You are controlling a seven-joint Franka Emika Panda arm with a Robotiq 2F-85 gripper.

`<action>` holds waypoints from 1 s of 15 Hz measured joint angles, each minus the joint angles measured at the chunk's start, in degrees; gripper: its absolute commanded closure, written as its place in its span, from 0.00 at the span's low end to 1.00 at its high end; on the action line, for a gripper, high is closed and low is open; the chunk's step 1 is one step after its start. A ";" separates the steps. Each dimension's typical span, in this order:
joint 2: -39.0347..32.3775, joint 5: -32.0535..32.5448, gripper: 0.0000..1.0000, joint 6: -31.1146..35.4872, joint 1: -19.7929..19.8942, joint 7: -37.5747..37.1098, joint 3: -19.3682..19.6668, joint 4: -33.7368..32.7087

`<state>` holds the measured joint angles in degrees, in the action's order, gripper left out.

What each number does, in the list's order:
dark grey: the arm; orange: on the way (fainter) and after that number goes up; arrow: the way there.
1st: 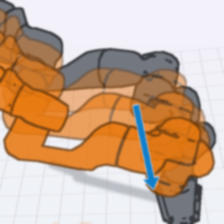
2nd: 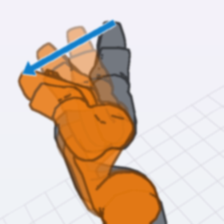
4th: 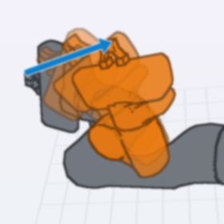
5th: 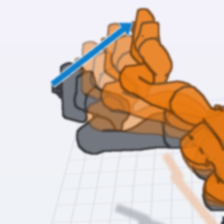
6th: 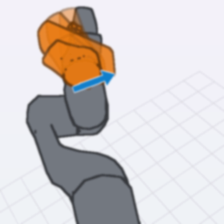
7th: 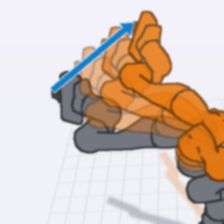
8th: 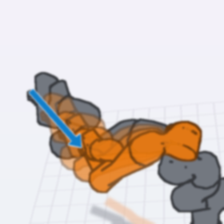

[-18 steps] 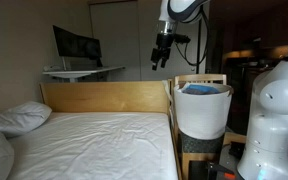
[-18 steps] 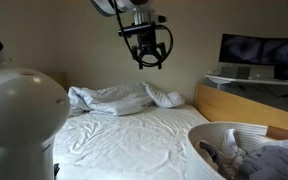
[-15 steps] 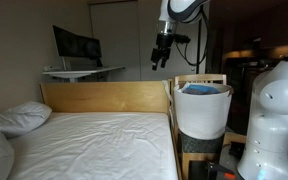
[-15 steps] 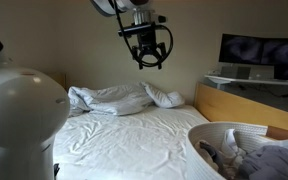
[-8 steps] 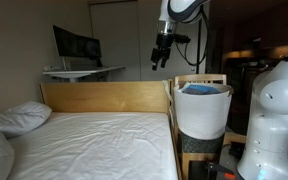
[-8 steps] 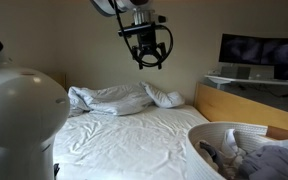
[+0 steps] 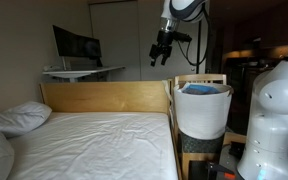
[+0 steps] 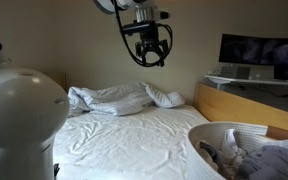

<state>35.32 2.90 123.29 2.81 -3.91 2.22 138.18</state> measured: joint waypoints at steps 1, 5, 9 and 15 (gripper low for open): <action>0.14 -0.02 0.00 1.48 0.65 -0.64 0.66 -0.02; -0.34 -0.02 0.00 7.51 4.57 -2.58 3.07 -0.10; -4.83 0.01 0.00 9.83 8.69 -4.22 5.68 -2.44; -18.04 1.75 0.00 10.93 14.89 -8.63 8.23 -10.57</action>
<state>17.28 4.66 134.23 17.70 -12.54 10.46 127.61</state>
